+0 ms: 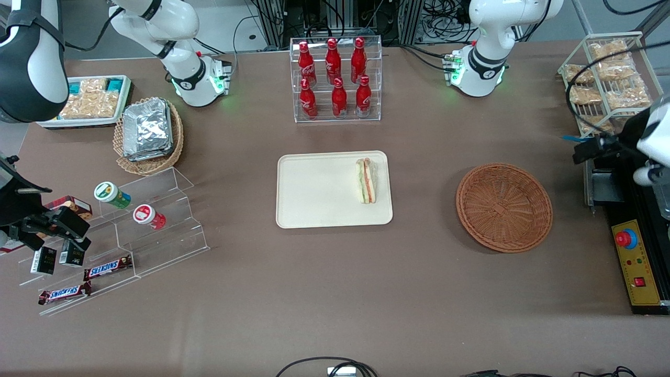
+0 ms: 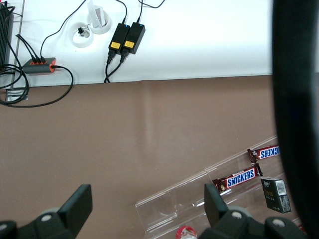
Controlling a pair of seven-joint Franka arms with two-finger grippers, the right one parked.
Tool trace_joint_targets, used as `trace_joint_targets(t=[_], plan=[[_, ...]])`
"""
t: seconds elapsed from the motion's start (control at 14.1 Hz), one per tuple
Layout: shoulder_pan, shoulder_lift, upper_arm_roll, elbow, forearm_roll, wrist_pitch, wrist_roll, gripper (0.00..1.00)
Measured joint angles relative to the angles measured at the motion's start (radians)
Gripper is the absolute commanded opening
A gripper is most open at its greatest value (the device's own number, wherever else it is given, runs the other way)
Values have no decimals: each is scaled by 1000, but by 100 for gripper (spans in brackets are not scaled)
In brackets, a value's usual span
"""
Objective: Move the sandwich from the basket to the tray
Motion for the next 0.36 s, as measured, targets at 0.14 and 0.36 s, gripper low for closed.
trace_joint_targets(t=[0.14, 0.36], plan=[[12, -29, -16, -11, 0, -6, 62, 100], [14, -37, -35, -22, 0, -12, 75, 100]])
